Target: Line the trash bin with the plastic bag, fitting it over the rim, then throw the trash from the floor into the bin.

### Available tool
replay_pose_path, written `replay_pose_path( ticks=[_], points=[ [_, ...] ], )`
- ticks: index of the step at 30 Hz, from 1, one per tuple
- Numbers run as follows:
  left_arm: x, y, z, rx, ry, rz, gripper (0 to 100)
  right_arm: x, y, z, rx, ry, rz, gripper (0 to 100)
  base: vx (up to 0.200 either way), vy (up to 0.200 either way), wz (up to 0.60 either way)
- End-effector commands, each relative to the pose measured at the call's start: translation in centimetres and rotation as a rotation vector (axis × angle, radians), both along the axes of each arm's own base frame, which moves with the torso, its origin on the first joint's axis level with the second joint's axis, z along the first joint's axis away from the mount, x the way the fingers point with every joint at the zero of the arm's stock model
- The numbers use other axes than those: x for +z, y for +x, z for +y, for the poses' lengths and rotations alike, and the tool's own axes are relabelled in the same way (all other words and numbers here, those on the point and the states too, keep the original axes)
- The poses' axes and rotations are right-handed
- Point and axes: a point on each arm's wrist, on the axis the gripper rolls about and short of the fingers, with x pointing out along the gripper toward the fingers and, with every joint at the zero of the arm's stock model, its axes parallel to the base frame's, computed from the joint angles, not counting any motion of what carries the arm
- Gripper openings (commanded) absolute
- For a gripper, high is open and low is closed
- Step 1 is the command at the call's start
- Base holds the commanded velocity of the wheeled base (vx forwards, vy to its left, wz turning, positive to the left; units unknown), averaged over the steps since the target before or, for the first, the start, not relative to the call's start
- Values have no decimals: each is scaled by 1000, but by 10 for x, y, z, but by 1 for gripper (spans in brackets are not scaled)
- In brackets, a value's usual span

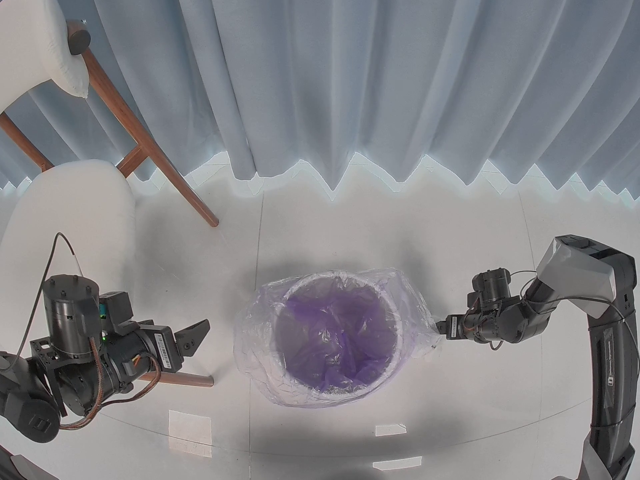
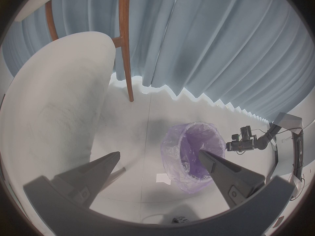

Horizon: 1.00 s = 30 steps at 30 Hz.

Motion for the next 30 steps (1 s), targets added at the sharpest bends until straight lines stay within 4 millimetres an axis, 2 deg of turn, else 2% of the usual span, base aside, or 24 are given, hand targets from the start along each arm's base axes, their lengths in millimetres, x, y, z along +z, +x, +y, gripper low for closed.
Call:
replay_pose_path(
  ticks=[1,8,15,19,27,30],
  points=[
    [2,-6,3,-7,3,-6,100,-2,9,6,13,3,-23,100,-200,0,0],
    [5,-2,1,-7,2,-28,100,-1,15,13,27,5,-37,100,-200,0,0],
    [7,-5,-2,-31,2,-41,100,0,20,19,60,20,12,100,0,0,0],
    [4,-10,-6,-62,-2,-48,100,-5,38,23,61,24,-28,100,0,0,0],
    [12,-8,-8,-63,-31,-112,100,-3,54,33,76,25,-49,100,0,0,0],
    [12,-9,-9,-72,-36,-119,100,-8,59,33,73,18,-52,100,0,0,0]
  ],
)
